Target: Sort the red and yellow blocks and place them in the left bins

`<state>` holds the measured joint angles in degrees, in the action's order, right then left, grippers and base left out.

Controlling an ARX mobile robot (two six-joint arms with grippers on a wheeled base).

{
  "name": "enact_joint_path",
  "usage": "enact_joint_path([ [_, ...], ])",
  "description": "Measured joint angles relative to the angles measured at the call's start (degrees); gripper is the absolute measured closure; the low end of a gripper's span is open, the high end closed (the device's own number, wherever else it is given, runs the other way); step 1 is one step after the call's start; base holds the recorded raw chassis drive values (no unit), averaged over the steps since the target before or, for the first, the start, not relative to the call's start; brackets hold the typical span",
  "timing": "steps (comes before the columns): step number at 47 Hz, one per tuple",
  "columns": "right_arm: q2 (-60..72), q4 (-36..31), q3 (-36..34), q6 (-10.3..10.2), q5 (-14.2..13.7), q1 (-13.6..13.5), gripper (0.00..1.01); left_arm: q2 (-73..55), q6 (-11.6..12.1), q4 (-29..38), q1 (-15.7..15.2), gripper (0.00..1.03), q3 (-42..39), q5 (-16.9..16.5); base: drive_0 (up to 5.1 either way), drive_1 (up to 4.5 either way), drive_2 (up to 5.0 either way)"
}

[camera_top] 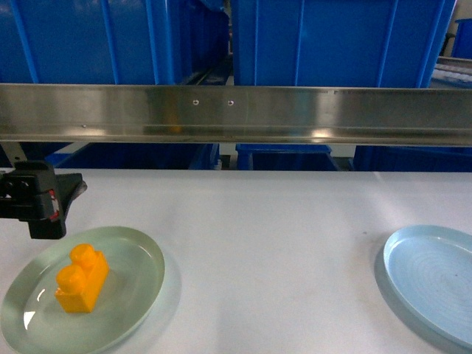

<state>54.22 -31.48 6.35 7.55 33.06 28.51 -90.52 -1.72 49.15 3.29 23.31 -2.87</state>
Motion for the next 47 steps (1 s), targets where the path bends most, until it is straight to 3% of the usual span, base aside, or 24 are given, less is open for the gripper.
enact_joint_path([
  [20, 0.00, 0.00, 0.00, 0.02, 0.00, 0.00, 0.73, -15.02, 0.63, 9.46, -0.57, 0.05, 0.22, 0.79, 0.0, 0.00, 0.0],
  [37, 0.00, 0.00, 0.00, 0.02, 0.00, 0.00, 0.73, -20.81, -2.10, 12.35, -0.85, 0.05, 0.22, -1.95, 0.0, 0.00, 0.0],
  [47, 0.00, 0.00, 0.00, 0.02, 0.00, 0.00, 0.73, -23.71, -3.34, 13.77, 0.48, 0.05, 0.20, -2.93, 0.0, 0.00, 0.0],
])
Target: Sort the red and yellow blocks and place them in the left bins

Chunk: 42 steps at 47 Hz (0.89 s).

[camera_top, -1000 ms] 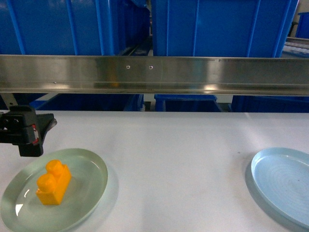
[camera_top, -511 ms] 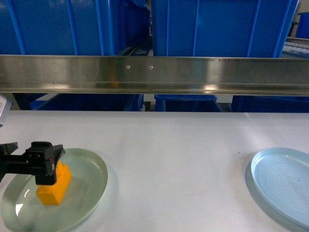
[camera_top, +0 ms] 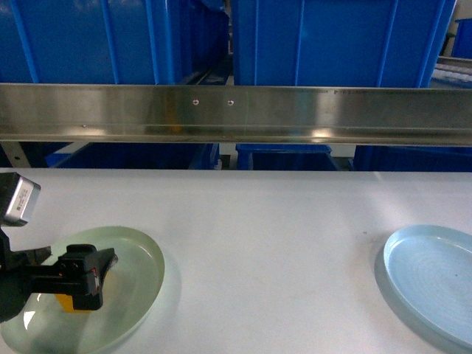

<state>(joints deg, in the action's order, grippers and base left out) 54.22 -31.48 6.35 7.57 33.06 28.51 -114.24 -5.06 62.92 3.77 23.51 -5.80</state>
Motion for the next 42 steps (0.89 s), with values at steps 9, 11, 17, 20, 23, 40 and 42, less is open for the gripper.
enact_joint_path([
  [9, 0.00, 0.00, 0.00, 0.00, 0.00, 0.00, 0.73, -2.58, -0.70, 0.46, 1.62, 0.14, 0.02, 0.96, 0.0, 0.00, 0.0],
  [11, 0.00, 0.00, 0.00, 0.00, 0.00, 0.00, 0.73, -2.97, -0.70, 0.42, 1.90, 0.19, 0.02, 1.55, 0.0, 0.00, 0.0],
  [17, 0.00, 0.00, 0.00, 0.00, 0.00, 0.00, 0.73, -4.15, -0.70, 0.72, 2.14, 0.41, 0.02, 3.52, 0.0, 0.00, 0.0],
  [20, 0.00, 0.00, 0.00, 0.00, 0.00, 0.00, 0.73, -4.59, -0.55, 1.11, 2.14, 0.70, 0.02, 4.42, 0.0, 0.00, 0.0],
  [23, 0.00, 0.00, 0.00, 0.00, 0.00, 0.00, 0.73, -1.42, 1.03, -0.04, 1.97, 0.76, -0.63, 6.25, 0.0, 0.00, 0.0],
  [40, 0.00, 0.00, 0.00, 0.00, 0.00, 0.00, 0.73, 21.55, 0.96, -11.56, -1.01, 0.76, -3.76, 2.54, 0.0, 0.00, 0.0],
  [42, 0.00, 0.00, 0.00, 0.00, 0.00, 0.00, 0.73, 24.33, 0.96, -12.94, -1.11, 0.76, -3.98, 2.21, 0.0, 0.00, 0.0],
])
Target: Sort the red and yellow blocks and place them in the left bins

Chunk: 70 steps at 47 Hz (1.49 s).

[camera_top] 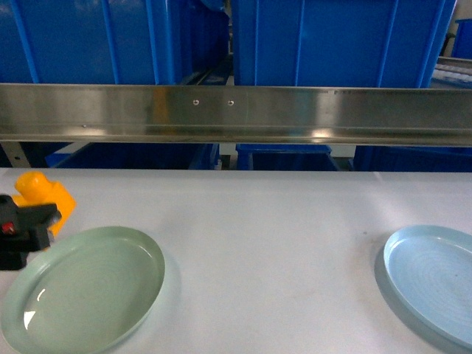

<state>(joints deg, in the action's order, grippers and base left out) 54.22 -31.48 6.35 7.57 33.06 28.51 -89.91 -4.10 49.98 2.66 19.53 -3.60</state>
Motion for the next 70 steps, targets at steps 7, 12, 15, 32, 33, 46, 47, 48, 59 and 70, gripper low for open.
enact_joint_path([
  [7, 0.00, 0.00, 0.00, 0.00, 0.00, 0.00, 0.73, 10.73, -0.04, -4.70, 0.42, 0.76, -0.33, -0.92, 0.0, 0.00, 0.0],
  [12, 0.00, 0.00, 0.00, 0.00, 0.00, 0.00, 0.73, 18.45, 0.00, -7.87, 1.84, 0.76, -0.33, -0.57, 0.0, 0.00, 0.0],
  [15, 0.00, 0.00, 0.00, 0.00, 0.00, 0.00, 0.73, 21.38, -0.04, -9.73, 2.40, 0.76, -0.17, -0.39, 0.0, 0.00, 0.0],
  [32, 0.00, -0.02, 0.00, 0.00, 0.00, 0.00, 0.73, 32.63, 3.39, -12.09, 7.56, 0.76, -0.15, 5.95, 0.0, 0.00, 0.0],
  [33, 0.00, 0.00, 0.00, 0.00, 0.00, 0.02, 0.73, 32.96, 4.22, -10.91, 7.76, 0.76, -0.17, 6.86, 0.0, 0.00, 0.0],
  [46, -0.04, -0.15, -0.02, 0.00, -0.02, 0.04, 0.73, 33.18, 6.10, -10.71, 8.11, 0.76, -0.17, 7.54, -1.5, 0.79, 0.8],
  [47, 0.04, 0.07, -0.02, 0.00, -0.02, 0.04, 0.73, 33.18, 6.10, -10.69, 8.00, 0.76, -0.17, 7.58, -4.7, 2.71, 2.7],
  [48, 0.02, 0.04, -0.02, 0.00, -0.04, 0.04, 0.73, 33.18, 6.10, -10.62, 8.00, 0.76, -0.17, 7.58, -4.8, 2.66, 2.7],
  [59, 0.04, 0.00, -0.02, 0.00, -0.02, 0.02, 0.74, 33.18, 6.10, -10.62, 8.00, 0.76, -0.17, 7.65, -5.0, 2.49, 2.5],
  [70, -0.02, -0.09, -0.02, 0.00, -0.02, 0.02, 0.74, 33.18, 6.10, -10.71, 7.98, 0.76, -0.17, 7.65, -5.0, 2.45, 2.5],
])
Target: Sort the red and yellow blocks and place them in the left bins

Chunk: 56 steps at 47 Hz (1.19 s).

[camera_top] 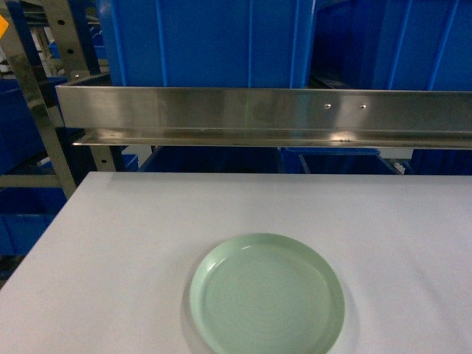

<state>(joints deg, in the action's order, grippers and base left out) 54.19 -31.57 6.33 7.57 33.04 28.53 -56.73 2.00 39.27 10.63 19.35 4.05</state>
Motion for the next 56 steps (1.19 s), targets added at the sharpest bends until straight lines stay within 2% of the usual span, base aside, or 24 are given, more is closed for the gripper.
enact_joint_path([
  [56, 0.04, 0.09, 0.00, 0.00, 0.00, 0.00, 0.74, 0.00, -0.02, 0.11, -0.07, 0.76, 0.00, 0.04, -5.0, 2.41, 2.4],
])
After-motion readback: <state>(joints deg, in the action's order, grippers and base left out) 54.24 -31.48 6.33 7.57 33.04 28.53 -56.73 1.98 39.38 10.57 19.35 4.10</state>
